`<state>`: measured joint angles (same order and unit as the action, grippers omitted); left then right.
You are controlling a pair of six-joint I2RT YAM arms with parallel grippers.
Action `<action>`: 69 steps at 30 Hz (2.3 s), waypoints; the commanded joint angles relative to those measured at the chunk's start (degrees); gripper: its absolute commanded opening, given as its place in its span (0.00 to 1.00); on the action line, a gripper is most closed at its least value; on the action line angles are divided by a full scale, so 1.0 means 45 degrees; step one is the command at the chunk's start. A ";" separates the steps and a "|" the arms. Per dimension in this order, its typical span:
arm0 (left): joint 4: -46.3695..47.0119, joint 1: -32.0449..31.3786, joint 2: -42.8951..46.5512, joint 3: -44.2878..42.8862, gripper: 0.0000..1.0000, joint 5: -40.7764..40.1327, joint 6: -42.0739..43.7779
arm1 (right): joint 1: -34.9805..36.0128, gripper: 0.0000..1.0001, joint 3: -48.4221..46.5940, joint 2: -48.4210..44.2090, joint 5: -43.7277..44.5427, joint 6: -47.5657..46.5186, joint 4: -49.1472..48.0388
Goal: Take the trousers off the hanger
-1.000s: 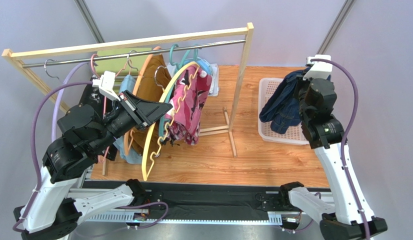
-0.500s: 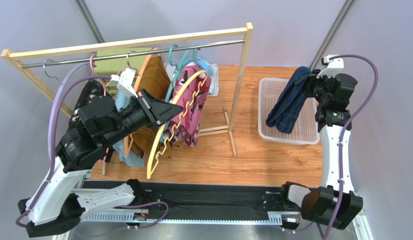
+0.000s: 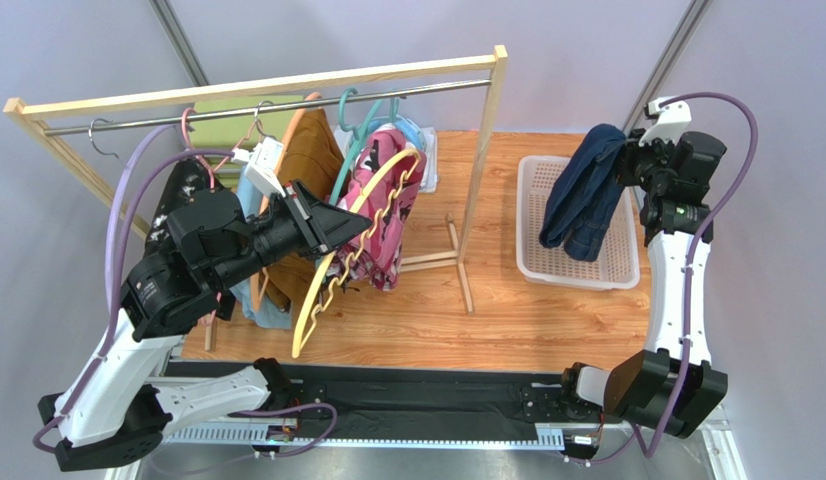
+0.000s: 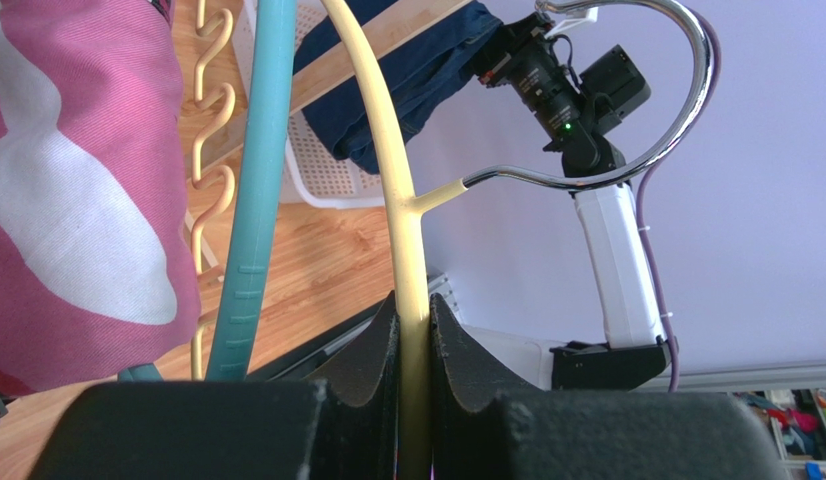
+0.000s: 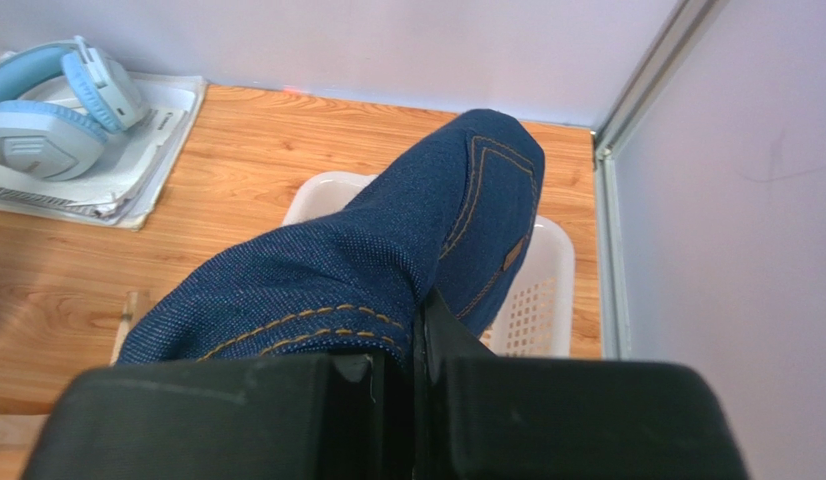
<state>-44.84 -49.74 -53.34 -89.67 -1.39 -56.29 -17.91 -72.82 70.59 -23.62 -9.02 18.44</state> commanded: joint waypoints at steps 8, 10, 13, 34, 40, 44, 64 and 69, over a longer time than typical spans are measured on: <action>0.0394 0.0037 0.0369 -0.0523 0.00 0.0211 0.0751 | -0.0024 0.00 -0.0792 -0.2169 0.3175 -0.0926 0.1001; 0.0413 0.0037 0.0389 -0.0503 0.00 0.0230 0.0732 | -0.0004 0.00 -0.0597 -0.2346 0.3353 -0.0848 0.0865; 0.0433 0.0037 0.0428 -0.0465 0.00 0.0230 0.0732 | 0.0074 0.00 -0.0537 -0.2074 0.3490 -0.0614 0.0845; 0.0394 0.0056 0.0838 0.0356 0.00 -0.0414 0.0518 | 0.5054 0.04 -0.4129 0.6812 0.8158 0.0089 0.2465; 0.0491 0.0037 0.0818 0.0278 0.00 -0.0590 0.0478 | 0.5250 0.24 -0.4326 0.7205 0.8001 0.1025 0.2933; 0.0550 0.0037 0.0799 0.0219 0.00 -0.0531 0.0400 | 0.5250 0.46 -0.4404 0.6796 0.8916 0.1768 0.3791; 0.0550 0.0056 0.1267 0.0531 0.00 -0.0668 0.0459 | 0.8272 0.64 -0.1985 -0.1284 1.0461 0.7703 1.1721; 0.0707 0.0037 0.1404 0.0590 0.00 -0.0610 0.0478 | 1.2450 0.64 -0.0578 -0.2579 1.0521 1.0359 1.3225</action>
<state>-45.19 -49.74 -47.97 -86.89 -3.75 -54.72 28.56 -78.94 61.60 22.17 26.04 69.93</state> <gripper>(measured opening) 0.161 0.644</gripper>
